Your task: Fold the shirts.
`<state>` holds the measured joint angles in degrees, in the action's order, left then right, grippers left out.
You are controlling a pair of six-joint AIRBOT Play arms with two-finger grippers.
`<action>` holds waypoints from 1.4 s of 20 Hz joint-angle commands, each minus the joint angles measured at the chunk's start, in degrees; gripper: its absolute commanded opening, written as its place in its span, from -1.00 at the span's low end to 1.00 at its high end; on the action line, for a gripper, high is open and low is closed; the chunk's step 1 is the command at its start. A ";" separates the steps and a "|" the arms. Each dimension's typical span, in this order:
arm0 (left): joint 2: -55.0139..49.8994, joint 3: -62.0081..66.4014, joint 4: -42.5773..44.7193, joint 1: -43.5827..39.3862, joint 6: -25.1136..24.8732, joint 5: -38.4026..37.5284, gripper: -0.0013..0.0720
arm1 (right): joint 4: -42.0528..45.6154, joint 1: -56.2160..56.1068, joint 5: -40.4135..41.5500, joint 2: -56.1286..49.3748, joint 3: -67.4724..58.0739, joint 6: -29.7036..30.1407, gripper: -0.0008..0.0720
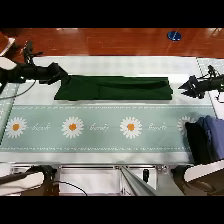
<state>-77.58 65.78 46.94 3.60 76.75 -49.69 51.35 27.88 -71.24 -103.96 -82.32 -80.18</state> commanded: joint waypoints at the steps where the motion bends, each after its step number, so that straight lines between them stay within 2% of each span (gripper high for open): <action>1: 10.88 -8.52 -1.07 -9.29 -1.40 13.55 0.42 | -4.33 -1.62 1.07 -1.77 0.42 1.57 0.16; 7: 7.80 -8.24 -1.16 -17.66 -1.40 13.66 0.42 | -5.16 -10.43 2.60 -5.51 -0.70 1.57 0.16; 8: 7.10 -8.24 -1.27 -18.21 -0.63 13.66 0.42 | -4.96 -11.76 2.69 -5.44 -1.38 1.62 0.06; 9: 6.49 -8.24 -2.16 -18.43 -0.42 13.44 0.41 | -4.96 -12.63 2.14 -5.44 -2.54 1.55 -0.37; 10: 6.01 -8.24 -3.23 -18.51 -0.42 13.16 0.26 | -5.01 -13.09 1.29 -5.07 -3.52 1.90 -0.94; 11: 5.62 -8.24 -3.48 -18.51 -0.44 12.92 -0.53 | -4.96 -13.11 0.63 -3.96 -3.91 2.25 -0.92; 12: 5.38 -8.24 -3.52 -18.53 -0.46 12.85 -0.91 | -4.35 -13.03 0.00 -2.29 -3.91 2.58 -0.92; 17: 4.52 -8.24 -5.92 -20.41 -0.44 13.14 -0.93 | 5.90 -12.57 -6.49 10.05 -2.97 3.72 -0.93; 24: -1.18 -5.88 -6.95 -28.35 -0.42 14.69 -0.93 | 5.53 -9.94 -4.52 40.85 15.56 5.31 -0.93; 28: -10.60 3.19 -8.02 -34.77 -0.42 13.35 -0.93 | 4.87 -9.53 -3.32 60.19 26.12 0.42 -0.93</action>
<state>-82.56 63.68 39.66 -27.03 76.31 -35.38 56.64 17.98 -75.35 -56.55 -63.24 -76.73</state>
